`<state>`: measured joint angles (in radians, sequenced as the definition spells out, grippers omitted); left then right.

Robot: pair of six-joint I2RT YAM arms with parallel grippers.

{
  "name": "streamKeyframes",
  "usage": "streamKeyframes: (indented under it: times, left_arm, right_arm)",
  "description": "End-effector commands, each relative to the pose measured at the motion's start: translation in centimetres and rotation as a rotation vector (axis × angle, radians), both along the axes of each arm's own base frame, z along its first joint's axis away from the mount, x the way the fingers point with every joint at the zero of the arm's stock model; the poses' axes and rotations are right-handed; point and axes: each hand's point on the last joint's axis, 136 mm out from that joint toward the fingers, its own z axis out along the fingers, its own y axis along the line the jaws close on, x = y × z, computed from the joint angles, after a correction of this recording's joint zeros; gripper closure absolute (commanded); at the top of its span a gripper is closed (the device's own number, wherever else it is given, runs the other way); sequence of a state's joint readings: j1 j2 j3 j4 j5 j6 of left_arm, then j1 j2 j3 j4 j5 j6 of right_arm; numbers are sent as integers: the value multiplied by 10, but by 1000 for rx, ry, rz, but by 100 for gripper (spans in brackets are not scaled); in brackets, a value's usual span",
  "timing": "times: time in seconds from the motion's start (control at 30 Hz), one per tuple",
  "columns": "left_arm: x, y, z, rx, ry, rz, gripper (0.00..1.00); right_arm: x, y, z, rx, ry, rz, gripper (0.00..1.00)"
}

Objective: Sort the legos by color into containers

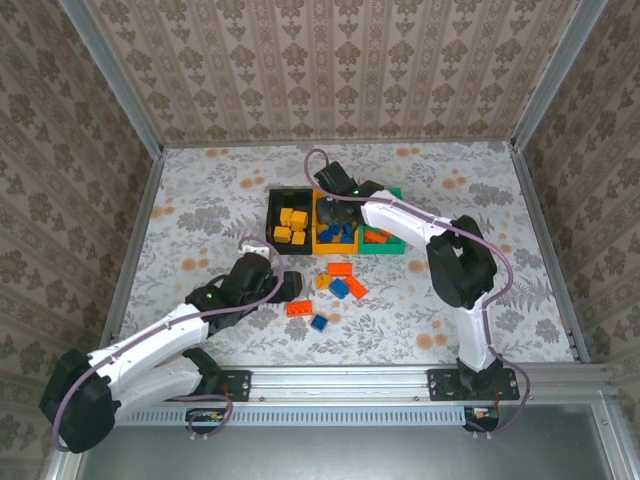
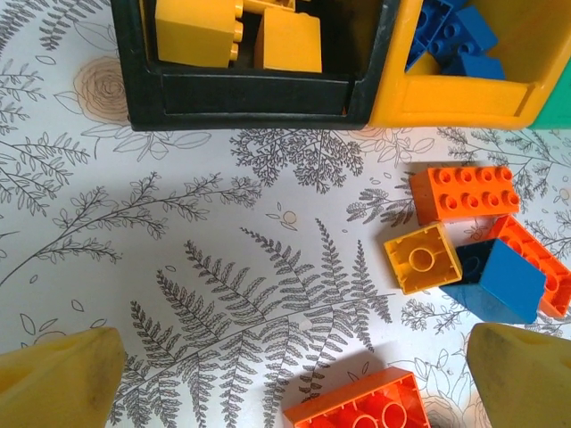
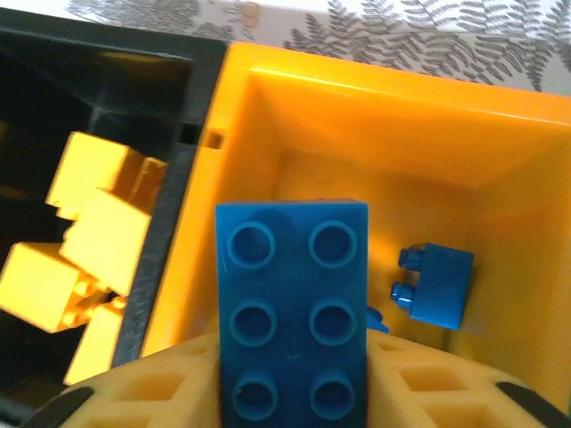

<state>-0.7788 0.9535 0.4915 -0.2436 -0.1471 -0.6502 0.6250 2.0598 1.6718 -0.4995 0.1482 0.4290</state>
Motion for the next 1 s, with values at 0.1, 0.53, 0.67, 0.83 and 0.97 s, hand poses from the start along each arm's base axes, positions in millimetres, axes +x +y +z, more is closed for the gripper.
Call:
streamKeyframes:
  times: [0.1, 0.53, 0.67, 0.83, 0.97]
  left_arm:
    - [-10, -9, -11, 49, 70, -83, 0]
    - [-26, -58, -15, 162, 119, -317, 3]
    - [-50, -75, -22, 232, 189, -452, 13]
    - [-83, -84, -33, 304, 282, -570, 24]
    - [-104, -91, -43, 399, 327, -649, 31]
  right_arm:
    - [4, -5, 5, -10, 8, -34, 44]
    - [-27, -27, 45, 83, -77, -67, 27]
    - [-44, -45, 43, 88, -74, -85, 27]
    - [-57, -71, 38, 94, -73, -127, 27]
    - [-59, -88, 40, 104, -78, -159, 27]
